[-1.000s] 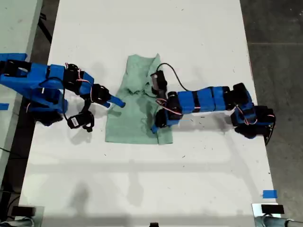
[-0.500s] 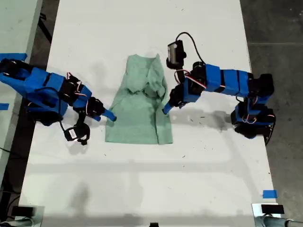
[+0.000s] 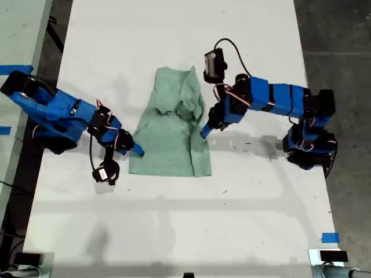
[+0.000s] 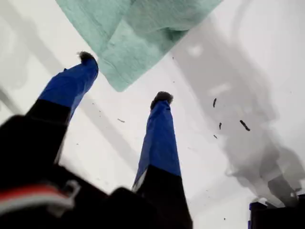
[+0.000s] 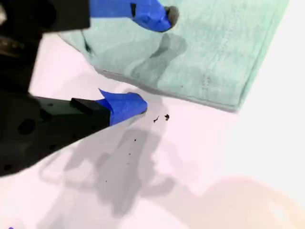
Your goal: Fold tshirt
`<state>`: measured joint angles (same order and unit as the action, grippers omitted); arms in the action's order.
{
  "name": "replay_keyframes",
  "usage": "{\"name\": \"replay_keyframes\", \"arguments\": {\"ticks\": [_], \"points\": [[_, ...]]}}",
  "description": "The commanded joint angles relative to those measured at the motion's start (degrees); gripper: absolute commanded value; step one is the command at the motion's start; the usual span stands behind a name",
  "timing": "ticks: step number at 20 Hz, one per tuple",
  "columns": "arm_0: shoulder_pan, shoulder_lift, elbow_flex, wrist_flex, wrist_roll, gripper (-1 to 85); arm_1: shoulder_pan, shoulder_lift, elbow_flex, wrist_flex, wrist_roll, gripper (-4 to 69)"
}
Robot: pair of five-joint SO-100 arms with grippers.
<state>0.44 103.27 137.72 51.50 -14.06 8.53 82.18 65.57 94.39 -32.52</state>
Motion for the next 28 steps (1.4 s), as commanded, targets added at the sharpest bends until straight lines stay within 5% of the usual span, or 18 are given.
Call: {"name": "replay_keyframes", "arguments": {"ticks": [1, 3, 13, 22, 24, 28], "points": [[0.7, -0.88, -3.16, -2.72, -0.26, 10.9, 0.7, 5.27, 0.09, -0.26, 0.0, 26.5], [0.53, -1.93, -3.08, -3.87, -0.53, 0.1, 0.7, 5.27, 0.79, -0.26, 0.26, 26.5], [-1.41, 8.96, 0.53, -0.09, -1.85, 0.1, 0.0, 5.36, 2.99, -0.97, 1.58, 26.3], [-5.62, 33.66, -1.41, 23.03, -3.43, 0.1, -0.62, 5.36, 4.04, -2.37, 1.85, 26.1], [-5.71, 38.32, -1.32, 23.29, -2.37, 23.9, -0.97, 5.36, 4.39, -2.46, 2.11, 26.1], [-5.27, 44.56, -1.93, 27.16, -4.57, 31.4, -1.14, 5.36, 4.57, -2.9, 2.29, 26.0]]}}
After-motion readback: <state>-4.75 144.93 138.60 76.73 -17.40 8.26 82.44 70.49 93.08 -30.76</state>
